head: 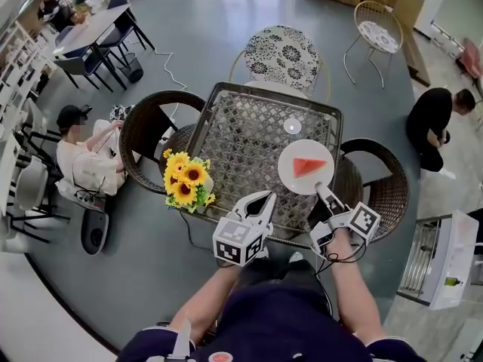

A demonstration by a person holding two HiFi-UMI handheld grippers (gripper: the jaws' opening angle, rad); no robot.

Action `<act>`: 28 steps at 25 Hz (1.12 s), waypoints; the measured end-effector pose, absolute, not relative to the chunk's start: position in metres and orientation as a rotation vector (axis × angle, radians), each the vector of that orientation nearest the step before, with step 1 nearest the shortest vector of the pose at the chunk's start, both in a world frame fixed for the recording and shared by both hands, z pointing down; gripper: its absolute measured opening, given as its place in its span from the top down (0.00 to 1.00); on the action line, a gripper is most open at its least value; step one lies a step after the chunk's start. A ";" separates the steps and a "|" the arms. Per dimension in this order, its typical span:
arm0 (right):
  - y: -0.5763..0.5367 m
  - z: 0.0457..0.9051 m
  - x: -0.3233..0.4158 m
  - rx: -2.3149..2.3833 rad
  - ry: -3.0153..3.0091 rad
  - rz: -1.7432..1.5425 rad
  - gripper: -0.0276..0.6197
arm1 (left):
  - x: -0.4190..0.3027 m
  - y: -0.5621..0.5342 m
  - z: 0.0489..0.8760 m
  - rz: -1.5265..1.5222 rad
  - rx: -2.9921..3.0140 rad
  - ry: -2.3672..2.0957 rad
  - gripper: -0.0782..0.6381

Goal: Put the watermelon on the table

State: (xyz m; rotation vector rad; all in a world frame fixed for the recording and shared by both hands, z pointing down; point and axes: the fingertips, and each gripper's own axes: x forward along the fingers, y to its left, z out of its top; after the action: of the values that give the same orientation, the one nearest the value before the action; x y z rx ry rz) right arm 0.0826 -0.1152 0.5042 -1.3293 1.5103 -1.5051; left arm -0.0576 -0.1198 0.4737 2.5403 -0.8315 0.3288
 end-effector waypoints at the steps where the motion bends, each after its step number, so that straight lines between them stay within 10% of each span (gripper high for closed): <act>1: -0.120 0.506 0.083 -1.325 1.512 -1.511 0.93 | -0.058 -0.124 0.475 0.330 2.537 -0.839 0.88; 28: -0.190 0.604 0.112 -1.230 1.551 -1.794 0.93 | -0.021 -0.158 0.514 0.472 2.475 -1.051 0.88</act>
State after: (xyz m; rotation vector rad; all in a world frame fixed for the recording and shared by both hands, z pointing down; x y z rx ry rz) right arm 0.1120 -0.1904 0.6045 -1.2302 1.5511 -1.7939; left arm -0.0212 -0.1579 0.5138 2.4748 -1.0511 0.4716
